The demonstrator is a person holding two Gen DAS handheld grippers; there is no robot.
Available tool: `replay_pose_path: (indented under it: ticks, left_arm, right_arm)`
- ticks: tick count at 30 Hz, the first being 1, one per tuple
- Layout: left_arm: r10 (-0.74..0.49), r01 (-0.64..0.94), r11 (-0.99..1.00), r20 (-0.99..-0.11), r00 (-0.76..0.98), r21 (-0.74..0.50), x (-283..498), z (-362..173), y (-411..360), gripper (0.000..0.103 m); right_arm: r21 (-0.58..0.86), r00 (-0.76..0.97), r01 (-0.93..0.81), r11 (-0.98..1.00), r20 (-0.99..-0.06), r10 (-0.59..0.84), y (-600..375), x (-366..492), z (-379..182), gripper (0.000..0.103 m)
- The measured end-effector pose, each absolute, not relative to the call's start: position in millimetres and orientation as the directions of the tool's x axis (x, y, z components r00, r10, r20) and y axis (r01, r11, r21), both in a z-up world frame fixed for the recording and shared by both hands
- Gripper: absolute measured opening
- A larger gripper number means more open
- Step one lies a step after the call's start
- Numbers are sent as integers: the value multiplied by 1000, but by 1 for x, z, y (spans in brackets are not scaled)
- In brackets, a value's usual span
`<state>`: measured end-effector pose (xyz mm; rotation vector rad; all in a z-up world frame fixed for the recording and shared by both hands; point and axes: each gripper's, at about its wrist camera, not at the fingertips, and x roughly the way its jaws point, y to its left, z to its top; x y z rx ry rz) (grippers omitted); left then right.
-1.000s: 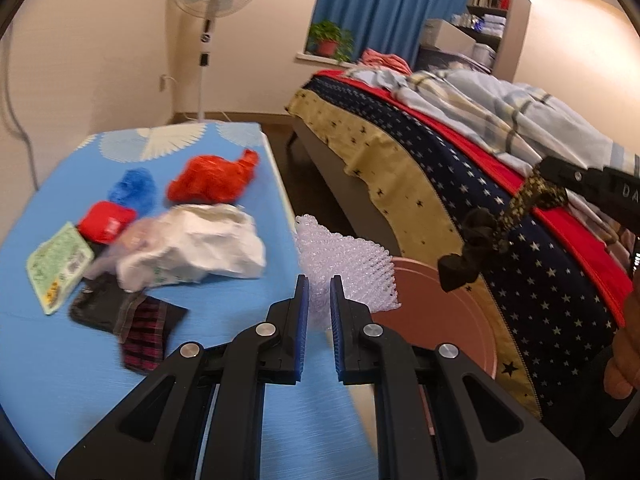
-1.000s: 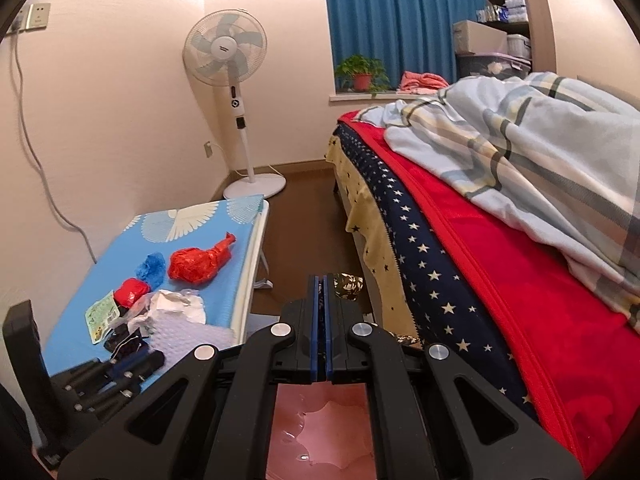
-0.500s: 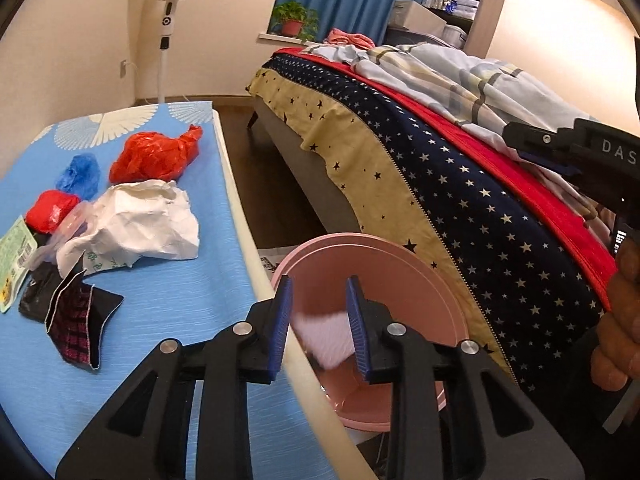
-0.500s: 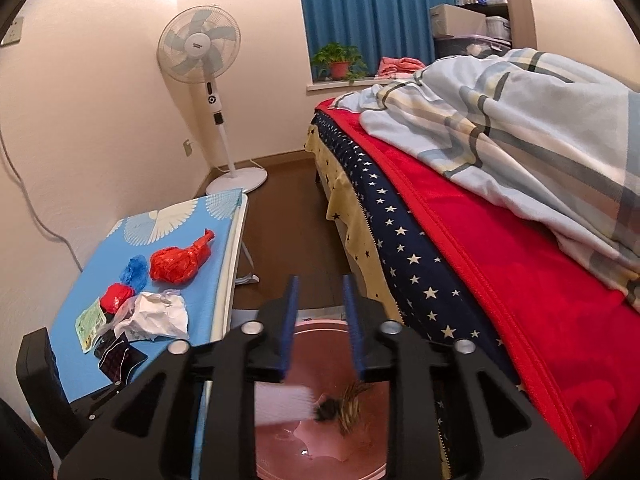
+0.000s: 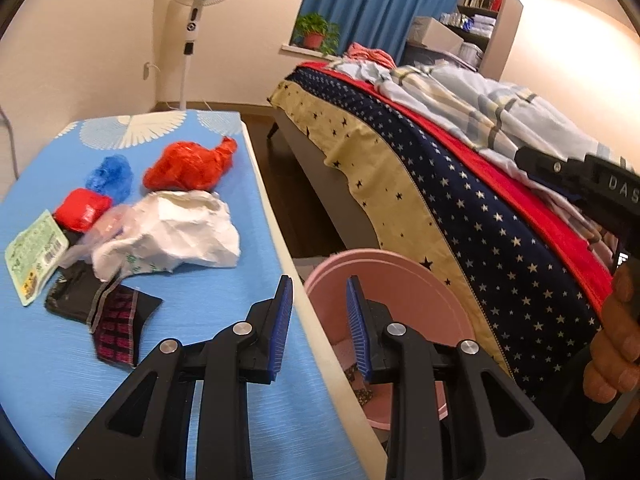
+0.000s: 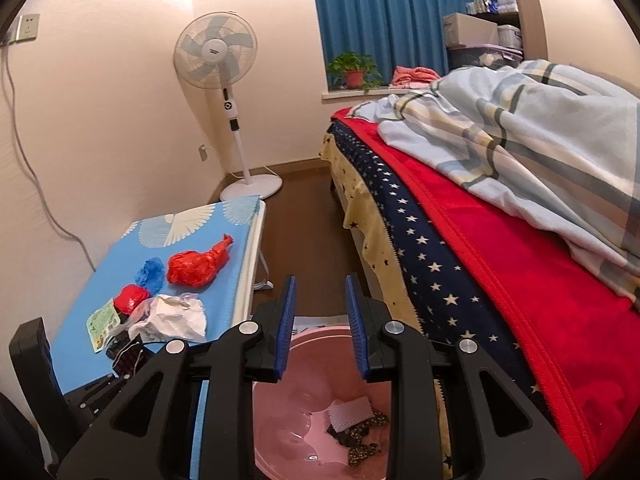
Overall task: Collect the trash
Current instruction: 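Open the right tool over the pink bin while the left tool releases the pink mesh, then grasp the red plastic bag with the right tool while the left tool grasps the blue bag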
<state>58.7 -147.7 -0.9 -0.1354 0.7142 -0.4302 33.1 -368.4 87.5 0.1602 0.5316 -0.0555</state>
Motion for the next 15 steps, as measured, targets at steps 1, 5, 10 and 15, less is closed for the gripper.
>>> replay_pose_path:
  ticks: [1,5,10,15]
  left_arm:
    - [-423,330,906,-601,679,-265,58,1,-145,28]
    - [-404,301,915,-587,702,-269,56,6,-129,28]
    - [-374,257,926,-580,724,-275,54,13,-102,28]
    - [-347,223,935,-574,741,-277,62,32,-71,27]
  right_arm:
    - [137,862,89,987,-507,-7,-366,33,88,26]
    - [132,868,60,989,-496,13,-355,33,90,26]
    - [169,871,17,986,-486,68,-343,36,94,26]
    - [189,876,-47,981,-465,131,-324,45,109,25]
